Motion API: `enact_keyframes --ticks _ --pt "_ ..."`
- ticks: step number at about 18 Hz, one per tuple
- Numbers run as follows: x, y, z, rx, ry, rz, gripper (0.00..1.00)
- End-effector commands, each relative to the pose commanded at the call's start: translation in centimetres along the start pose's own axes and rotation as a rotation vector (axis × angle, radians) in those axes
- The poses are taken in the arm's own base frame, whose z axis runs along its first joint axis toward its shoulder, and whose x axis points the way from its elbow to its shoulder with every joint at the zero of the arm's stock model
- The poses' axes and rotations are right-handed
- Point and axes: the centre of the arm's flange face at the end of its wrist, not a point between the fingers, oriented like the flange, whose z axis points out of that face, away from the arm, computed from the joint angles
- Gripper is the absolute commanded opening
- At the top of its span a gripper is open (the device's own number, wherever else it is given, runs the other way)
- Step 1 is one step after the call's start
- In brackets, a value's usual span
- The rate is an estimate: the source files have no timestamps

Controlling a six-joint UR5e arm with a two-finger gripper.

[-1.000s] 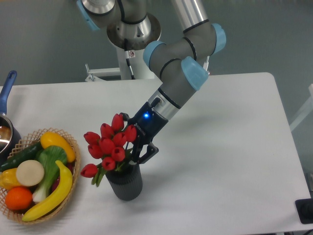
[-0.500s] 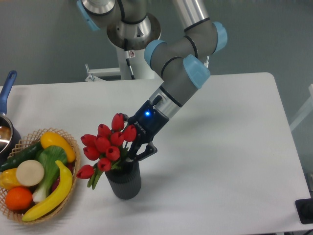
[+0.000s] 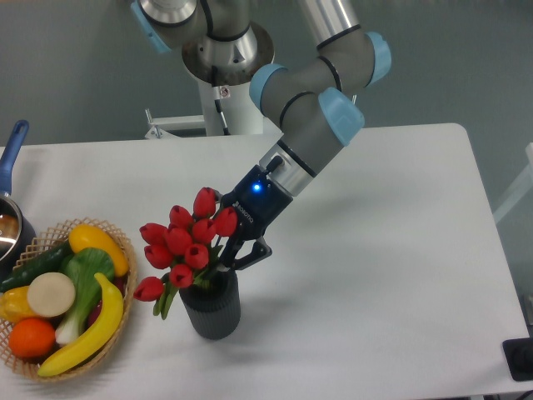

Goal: Pick up the flowers from the vase
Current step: 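Close the gripper on the tulip stems, tilting the bunch, then lift the gripped tulip bunch up out of the black vase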

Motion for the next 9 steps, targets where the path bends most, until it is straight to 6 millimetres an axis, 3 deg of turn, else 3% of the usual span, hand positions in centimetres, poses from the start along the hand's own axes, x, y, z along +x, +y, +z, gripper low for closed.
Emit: enact_keyframes --ticks 9 --pt "0.4 -3.5 -2.6 0.052 -0.028 -0.05 0.49"
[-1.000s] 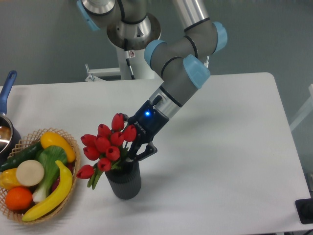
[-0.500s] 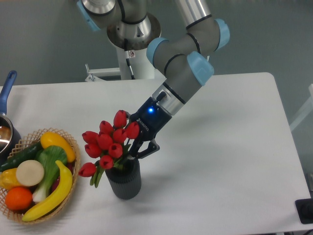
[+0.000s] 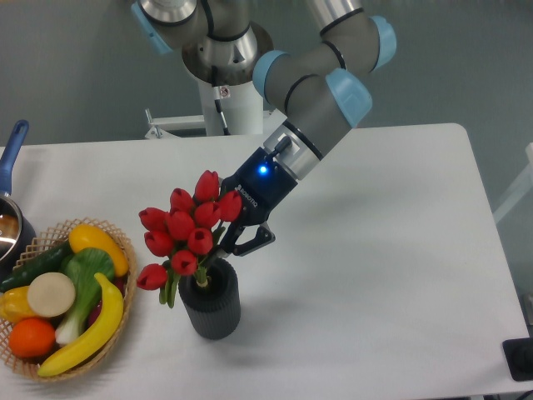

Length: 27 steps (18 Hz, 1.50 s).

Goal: Pick up the flowers from the vase
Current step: 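Lift the gripped tulip bunch up out of the black vase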

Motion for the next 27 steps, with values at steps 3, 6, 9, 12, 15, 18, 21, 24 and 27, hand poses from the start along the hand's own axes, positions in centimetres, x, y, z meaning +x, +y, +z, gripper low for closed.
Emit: enact_keyframes --ticks 3,6,9,12,15,18,21,24,27 --pt "-0.4 -2.0 -0.7 0.023 -0.006 -0.042 0.49" --pt "-0.5 -3.2 -1.6 0.032 -0.02 -0.062 0.49" --pt "-0.5 -4.1 -2.6 0.058 -0.024 -0.086 0.49" --pt "-0.3 -4.6 -3.5 0.068 -0.034 -0.088 0.49" --pt "-0.2 -4.9 -4.3 0.073 -0.046 -0.115 0.49" --pt "0.1 -5.4 -4.7 0.084 -0.046 -0.127 0.49" --pt "0.2 -6.1 -6.3 0.098 -0.066 -0.187 0.49" --pt "0.3 -6.5 -6.8 0.101 -0.073 -0.193 0.49" --pt "0.3 -7.1 -7.6 0.126 -0.07 -0.228 0.49"
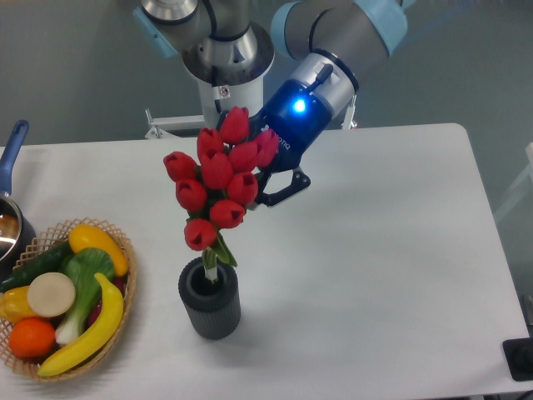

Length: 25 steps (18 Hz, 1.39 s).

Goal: Pick up the flowers from the vase
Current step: 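Lift the gripped tulip bunch up out of the black vase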

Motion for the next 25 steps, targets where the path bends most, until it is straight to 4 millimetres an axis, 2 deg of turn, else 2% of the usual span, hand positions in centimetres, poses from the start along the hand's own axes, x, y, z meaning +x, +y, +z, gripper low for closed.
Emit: enact_keyframes --ticks 3,9,12,25 --pt "-0.2 -1.2 -0.8 0.013 -0.01 -0.038 0.49" --pt "-1.0 -2.1 -2.6 0.045 -0.02 -0.019 0.49" --pt "-1.4 -3.5 -3.4 0.055 -0.034 0.004 0.49" --pt "-1.6 -3.7 -3.7 0.056 -0.041 0.01 0.49"
